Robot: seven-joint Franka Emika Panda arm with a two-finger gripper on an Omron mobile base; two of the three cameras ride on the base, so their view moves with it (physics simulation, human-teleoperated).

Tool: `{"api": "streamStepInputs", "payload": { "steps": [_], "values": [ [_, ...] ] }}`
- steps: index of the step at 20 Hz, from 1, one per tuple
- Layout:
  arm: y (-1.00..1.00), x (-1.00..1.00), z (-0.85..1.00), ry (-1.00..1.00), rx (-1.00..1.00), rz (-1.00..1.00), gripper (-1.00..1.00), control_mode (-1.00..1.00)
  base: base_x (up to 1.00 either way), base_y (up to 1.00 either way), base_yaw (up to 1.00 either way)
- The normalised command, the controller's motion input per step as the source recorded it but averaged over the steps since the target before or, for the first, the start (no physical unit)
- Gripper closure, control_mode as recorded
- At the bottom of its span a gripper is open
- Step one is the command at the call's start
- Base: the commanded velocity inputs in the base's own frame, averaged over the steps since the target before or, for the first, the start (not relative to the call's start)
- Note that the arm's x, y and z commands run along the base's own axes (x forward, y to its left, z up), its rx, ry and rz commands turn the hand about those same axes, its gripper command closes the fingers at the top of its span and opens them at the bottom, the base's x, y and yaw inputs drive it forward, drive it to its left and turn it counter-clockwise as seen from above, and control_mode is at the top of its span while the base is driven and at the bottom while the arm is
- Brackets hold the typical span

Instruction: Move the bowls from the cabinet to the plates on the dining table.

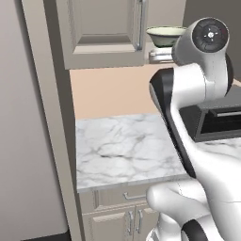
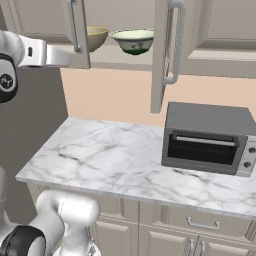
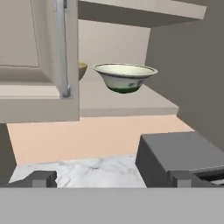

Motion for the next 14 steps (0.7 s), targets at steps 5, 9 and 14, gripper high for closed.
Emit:
{"api": "streamStepInputs", "payload": {
  "steps": [5,9,14],
  "values": [
    [0.21,0.40,0.00,-0.02,0.00,0.16,-1.00,-1.00,0.00,0.00,0.00],
    [0.03,0.40,0.16,-0.04,0.00,0.12,-1.00,-1.00,0.00,0.00,0.00],
    [0.00,0.38,0.25,-0.05,0.00,0.08,-1.00,-1.00,0.00,0.00,0.00]
  ]
}}
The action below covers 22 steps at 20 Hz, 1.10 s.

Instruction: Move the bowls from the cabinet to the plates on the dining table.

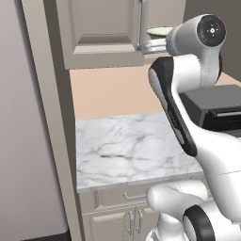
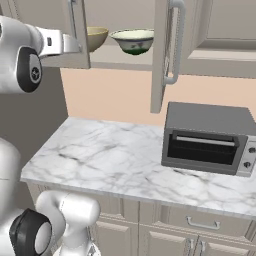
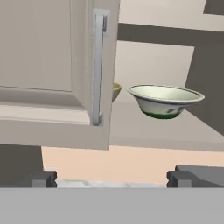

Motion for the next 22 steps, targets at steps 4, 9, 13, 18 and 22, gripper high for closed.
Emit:
{"api": "streamStepInputs", "payload": {
  "steps": [4,9,13,18,22],
  "values": [
    [0.01,0.39,0.15,-0.04,0.00,0.07,-1.00,-1.00,0.00,0.00,0.00],
    [0.05,0.38,0.06,-0.03,0.00,0.07,-1.00,-1.00,0.00,0.00,0.00],
    [0.10,0.38,0.00,-0.02,0.00,0.06,-1.00,-1.00,0.00,0.00,0.00],
    [0.07,0.39,0.00,-0.01,0.00,0.04,-1.00,-1.00,0.00,0.00,0.00],
    [0.01,0.43,0.00,-0.01,0.00,0.01,-1.00,-1.00,0.00,0.00,0.00]
  ]
}}
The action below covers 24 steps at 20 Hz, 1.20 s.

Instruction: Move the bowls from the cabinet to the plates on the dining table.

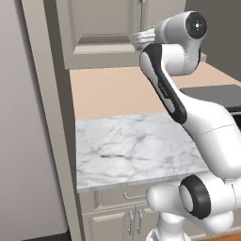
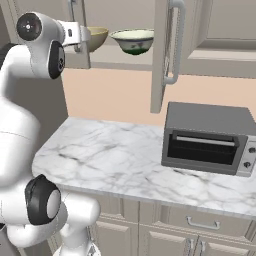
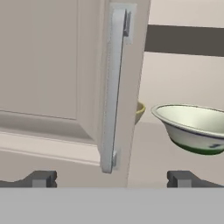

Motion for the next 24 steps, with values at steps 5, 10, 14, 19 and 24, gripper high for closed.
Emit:
{"api": "streamStepInputs", "payload": {
  "steps": [5,10,14,19,24],
  "values": [
    [0.00,0.42,0.00,-0.01,0.00,0.00,-1.00,-1.00,0.00,0.00,0.00],
    [0.00,0.43,0.00,-0.01,0.00,0.00,-1.00,-1.00,0.00,0.00,0.00],
    [0.00,0.45,0.00,-0.01,0.00,0.00,-1.00,-1.00,0.00,0.00,0.00],
    [0.00,0.49,0.00,0.00,0.00,0.00,-1.00,-1.00,0.00,0.00,0.00],
    [0.00,0.54,0.00,0.00,0.00,0.00,-1.00,-1.00,0.00,0.00,0.00]
  ]
}}
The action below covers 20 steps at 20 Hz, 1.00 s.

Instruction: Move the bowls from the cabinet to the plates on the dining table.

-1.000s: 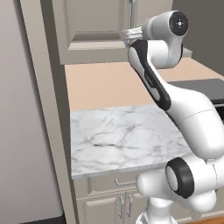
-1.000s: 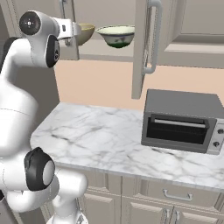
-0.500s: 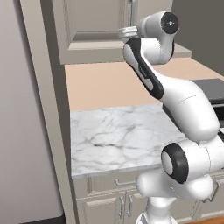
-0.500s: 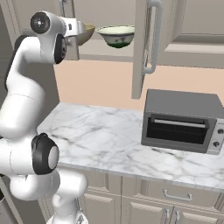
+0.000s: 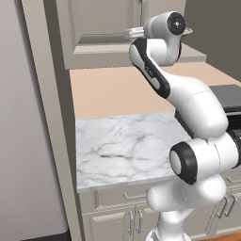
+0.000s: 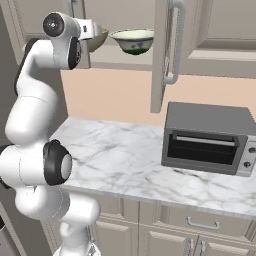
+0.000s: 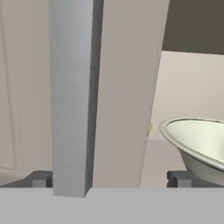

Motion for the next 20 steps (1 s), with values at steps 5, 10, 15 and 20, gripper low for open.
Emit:
{"api": "streamStepInputs", "payload": {
  "steps": [5,10,15,20],
  "values": [
    [0.00,0.59,0.00,0.00,0.00,0.00,-1.00,-1.00,0.00,0.00,0.00],
    [0.05,0.48,0.00,0.00,0.00,0.00,1.00,-1.00,0.00,0.00,0.00],
    [0.25,-0.02,0.01,-0.03,0.00,0.01,1.00,-1.00,0.00,0.00,0.00],
    [0.38,-0.28,0.03,-0.10,0.00,0.01,1.00,-1.00,0.00,0.00,0.00]
  ]
}}
